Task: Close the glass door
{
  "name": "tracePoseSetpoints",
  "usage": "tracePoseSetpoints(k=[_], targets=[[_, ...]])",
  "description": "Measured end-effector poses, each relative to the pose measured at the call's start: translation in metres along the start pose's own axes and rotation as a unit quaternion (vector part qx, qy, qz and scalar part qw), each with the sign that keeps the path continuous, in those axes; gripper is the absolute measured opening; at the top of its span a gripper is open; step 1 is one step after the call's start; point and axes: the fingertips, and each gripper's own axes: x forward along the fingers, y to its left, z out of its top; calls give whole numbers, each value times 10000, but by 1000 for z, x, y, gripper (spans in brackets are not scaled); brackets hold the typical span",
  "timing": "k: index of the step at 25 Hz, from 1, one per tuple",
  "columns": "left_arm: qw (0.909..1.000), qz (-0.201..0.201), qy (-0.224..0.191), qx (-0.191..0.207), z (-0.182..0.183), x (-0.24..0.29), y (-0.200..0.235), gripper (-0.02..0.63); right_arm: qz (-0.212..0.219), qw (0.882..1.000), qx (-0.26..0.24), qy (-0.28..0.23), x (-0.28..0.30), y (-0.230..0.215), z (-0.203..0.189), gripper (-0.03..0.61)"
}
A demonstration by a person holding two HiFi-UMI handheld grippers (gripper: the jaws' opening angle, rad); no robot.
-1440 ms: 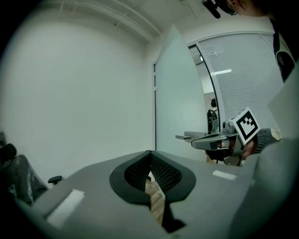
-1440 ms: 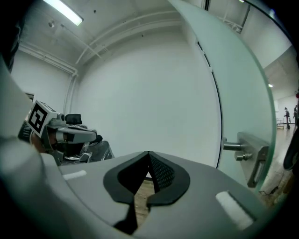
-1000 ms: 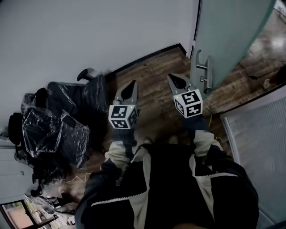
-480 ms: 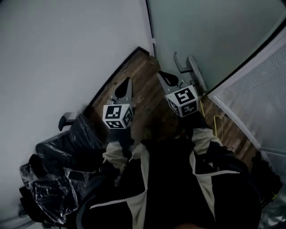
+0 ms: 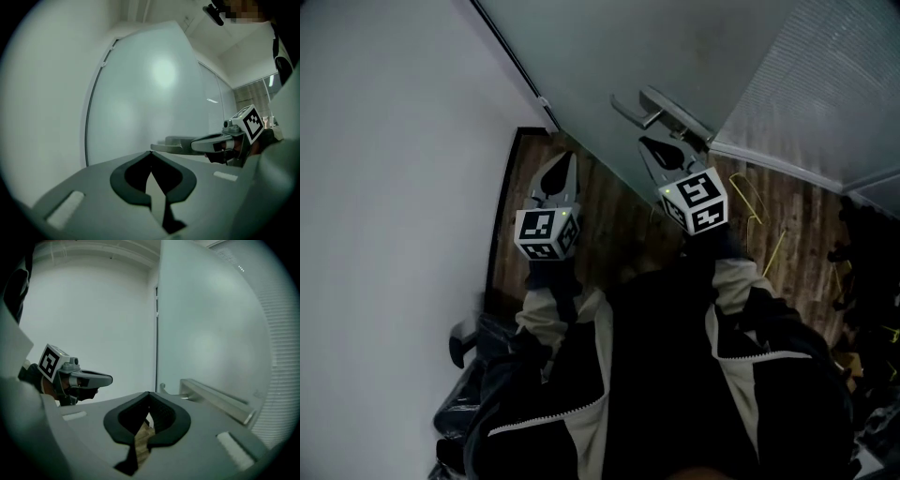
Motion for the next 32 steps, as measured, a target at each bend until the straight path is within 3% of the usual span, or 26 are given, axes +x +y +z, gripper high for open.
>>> tracePoseSetpoints(k=[3,9,12,14,15,17,19,24,26,30,31,32], targets=[[9990,-437,45,29,-5,13,-17,3,-497,9987,-47,77,-19,-20,-5,5],[9969,-781,110,73,-9,23,-31,4,-791,9966,-137,190,-27,-32,-10,5],[9961,-866,91,136,-9,25,-33,3,-902,9930,-631,422,-22,-31,-11,5],[9956,-924,88,136,-9,26,-36,3,-1052,9822,-1350,770,-17,-29,-13,5],[9952,-967,86,128,-9,27,-38,3,-1158,9719,-1796,985,-14,-28,-14,5],[9942,-1062,84,150,-9,30,-43,3,-1374,9406,-2745,1448,-6,-29,-19,15],[9935,-1119,86,182,-9,32,-46,5,-1474,9044,-3548,1858,5,-31,-26,101],[9938,-1105,38,99,-7,28,-44,5,-1439,8312,-4783,2443,29,-35,-34,231],[9942,-1074,12,76,-7,28,-42,4,-1486,8113,-5054,2536,34,-40,-35,259],[9951,-991,-48,35,-5,24,-34,5,-1487,7871,-5339,2706,43,-44,-43,261],[9953,-972,-46,24,-5,24,-32,4,-1515,7763,-5471,2739,44,-46,-43,256],[9954,-954,-38,20,-5,24,-31,4,-1544,7655,-5601,2764,44,-48,-43,198]])
